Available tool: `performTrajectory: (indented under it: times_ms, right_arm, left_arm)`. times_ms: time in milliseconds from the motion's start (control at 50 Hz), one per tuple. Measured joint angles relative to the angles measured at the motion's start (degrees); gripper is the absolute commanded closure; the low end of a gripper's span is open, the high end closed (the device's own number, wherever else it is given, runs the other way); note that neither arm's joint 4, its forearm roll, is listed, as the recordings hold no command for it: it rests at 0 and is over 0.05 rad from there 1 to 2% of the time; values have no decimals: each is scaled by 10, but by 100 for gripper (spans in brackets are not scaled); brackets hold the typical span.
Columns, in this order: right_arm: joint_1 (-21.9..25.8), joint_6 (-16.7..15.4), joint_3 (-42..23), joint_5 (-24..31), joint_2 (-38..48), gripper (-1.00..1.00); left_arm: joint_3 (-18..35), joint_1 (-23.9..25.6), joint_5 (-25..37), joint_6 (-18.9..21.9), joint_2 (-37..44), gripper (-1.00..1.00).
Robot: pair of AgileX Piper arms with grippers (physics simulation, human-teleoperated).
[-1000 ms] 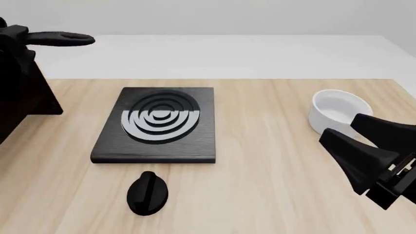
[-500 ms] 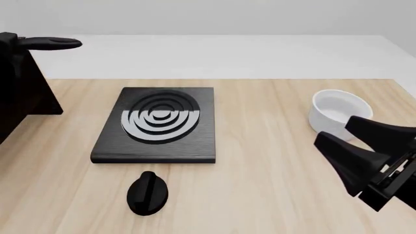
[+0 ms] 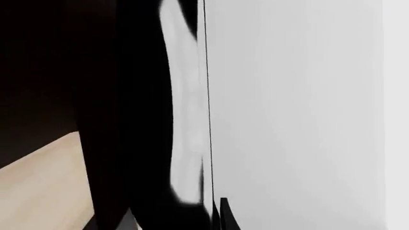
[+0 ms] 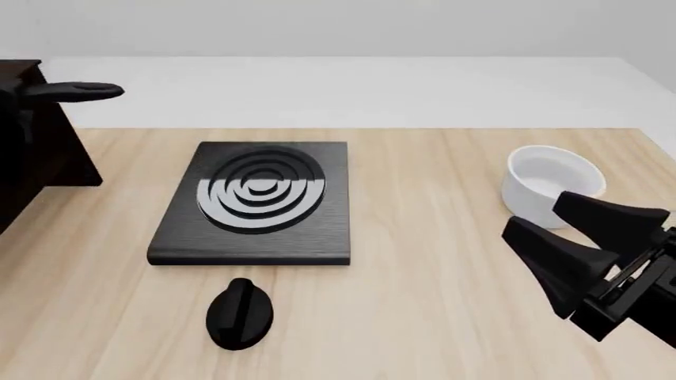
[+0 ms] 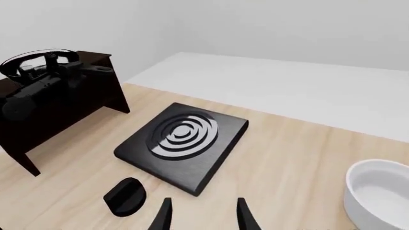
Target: Put the frying pan on the cabinet shelf.
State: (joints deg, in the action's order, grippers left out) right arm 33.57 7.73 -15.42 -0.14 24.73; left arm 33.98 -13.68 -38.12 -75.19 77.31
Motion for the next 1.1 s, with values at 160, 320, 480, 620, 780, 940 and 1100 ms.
performTrajectory:
  times_ms: [160, 320, 480, 620, 780, 940, 1100]
  right_arm:
    - [-1, -1, 2, -5, 5, -100]
    - [-1, -3, 2, -6, 8, -100]
    - [-1, -4, 3, -8, 11, -100]
    - [-1, -6, 3, -9, 13, -100]
    - [1, -6, 4, -11, 15, -100]
    - [1, -5, 5, -12, 15, -100]
    - [2, -5, 6, -12, 16, -100]
  left_arm:
    - [-9, -5, -24, -4, 9, 100]
    - [-14, -7, -39, -10, 14, 100]
    - [-12, -10, -44, -12, 18, 100]
    - [-9, -16, -44, -12, 19, -100]
    - [-9, -25, -53, -8, 19, -100]
    - [-13, -31, -67, -11, 21, -100]
    - [-27, -32, -82, -15, 17, -100]
